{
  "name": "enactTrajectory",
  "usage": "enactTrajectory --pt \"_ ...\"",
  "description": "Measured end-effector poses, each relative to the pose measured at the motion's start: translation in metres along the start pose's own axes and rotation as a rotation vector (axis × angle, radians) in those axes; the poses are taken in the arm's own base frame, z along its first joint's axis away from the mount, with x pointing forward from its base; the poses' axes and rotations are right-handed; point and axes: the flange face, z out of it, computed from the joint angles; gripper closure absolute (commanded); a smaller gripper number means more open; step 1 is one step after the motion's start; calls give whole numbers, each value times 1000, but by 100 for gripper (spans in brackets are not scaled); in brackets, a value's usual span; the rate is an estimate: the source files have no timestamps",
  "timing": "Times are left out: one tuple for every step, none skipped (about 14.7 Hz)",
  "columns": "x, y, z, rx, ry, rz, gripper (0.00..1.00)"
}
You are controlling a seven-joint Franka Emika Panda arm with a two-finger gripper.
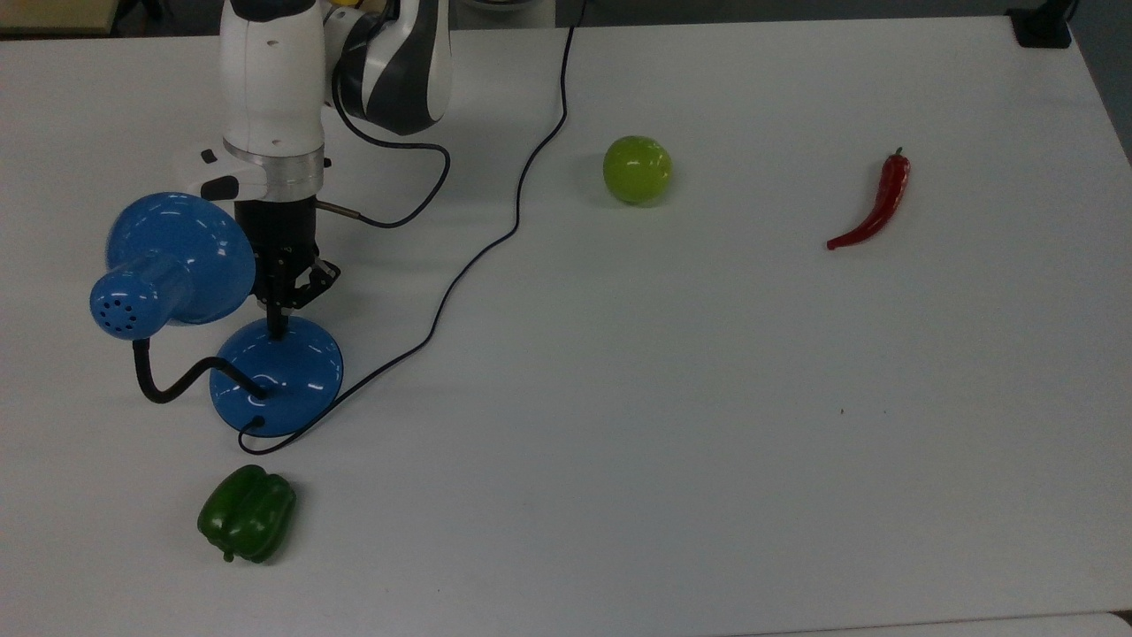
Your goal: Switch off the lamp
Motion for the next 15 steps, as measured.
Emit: enactTrajectory --pt "-3 1 2 -1 -6 2 100" --pt "-4 3 2 -2 -8 3 100" --pt "-4 3 2 -2 -8 4 100" --pt "-4 3 2 -2 -9 4 100" --pt "-4 3 2 -2 -9 5 100" --pt "-5 4 2 -2 -11 6 100" --pt "-7 5 2 -3 -14 7 100" --pt "-10 6 3 -3 -24 6 100" --pt "-15 8 4 -2 -42 2 100" --pt "-19 10 3 0 -68 -5 96" --pt "-21 12 -4 10 -119 -14 80" --pt "-21 12 -12 20 -162 -22 57" --pt "-20 12 -26 34 -213 -29 29" --pt "-17 12 -48 49 -267 -41 0" --pt "-16 13 -75 57 -324 -59 0"
